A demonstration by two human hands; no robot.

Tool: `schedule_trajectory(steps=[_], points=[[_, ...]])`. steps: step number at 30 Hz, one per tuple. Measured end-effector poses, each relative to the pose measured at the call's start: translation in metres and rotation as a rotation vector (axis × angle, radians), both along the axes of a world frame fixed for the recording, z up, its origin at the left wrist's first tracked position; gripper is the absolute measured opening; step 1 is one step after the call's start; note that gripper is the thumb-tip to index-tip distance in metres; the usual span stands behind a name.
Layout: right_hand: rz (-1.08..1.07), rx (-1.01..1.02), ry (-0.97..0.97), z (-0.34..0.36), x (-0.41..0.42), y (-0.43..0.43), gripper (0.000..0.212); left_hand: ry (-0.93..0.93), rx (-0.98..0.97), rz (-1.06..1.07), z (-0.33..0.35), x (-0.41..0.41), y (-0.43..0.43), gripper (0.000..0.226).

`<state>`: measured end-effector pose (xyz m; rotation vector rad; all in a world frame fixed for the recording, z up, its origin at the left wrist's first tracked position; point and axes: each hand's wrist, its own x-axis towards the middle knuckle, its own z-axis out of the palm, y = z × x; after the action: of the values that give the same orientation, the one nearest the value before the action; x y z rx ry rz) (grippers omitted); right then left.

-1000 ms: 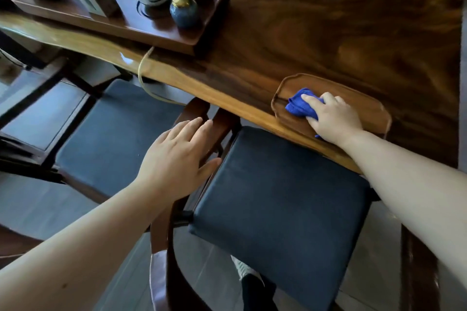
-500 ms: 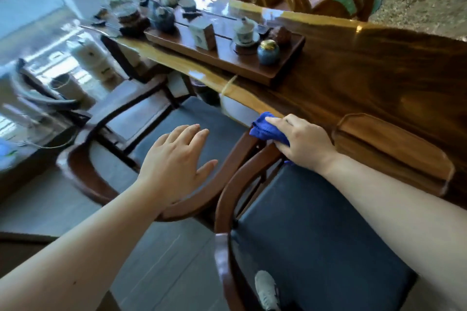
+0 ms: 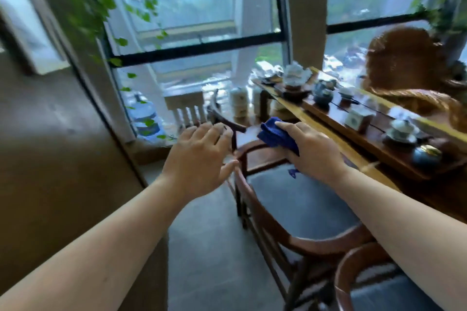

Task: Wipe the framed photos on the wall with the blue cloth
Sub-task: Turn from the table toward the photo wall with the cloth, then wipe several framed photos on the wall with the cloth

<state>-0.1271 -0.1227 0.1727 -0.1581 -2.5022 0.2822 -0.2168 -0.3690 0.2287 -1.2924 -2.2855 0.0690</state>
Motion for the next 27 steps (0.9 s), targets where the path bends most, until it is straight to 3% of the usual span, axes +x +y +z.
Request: schedule_trajectory(steps=[8, 12, 17, 27], points=[[0.339, -0.086, 0.152, 0.051, -0.116, -0.11, 0.056, 0.106, 0.117, 0.327, 0.064, -0.028, -0.111, 0.059], [0.592, -0.334, 0.176, 0.075, -0.167, -0.167, 0.052, 0.19, 0.145, 0.501, 0.098, -0.031, -0.15, 0.061], [0.862, -0.595, 0.138, 0.117, -0.211, -0.23, 0.044, 0.316, 0.088, 0.715, 0.14, -0.026, -0.187, 0.063], [1.304, -0.662, 0.036, 0.195, -0.237, -0.336, 0.041, 0.497, -0.113, 1.144, 0.219, 0.036, -0.248, 0.063]])
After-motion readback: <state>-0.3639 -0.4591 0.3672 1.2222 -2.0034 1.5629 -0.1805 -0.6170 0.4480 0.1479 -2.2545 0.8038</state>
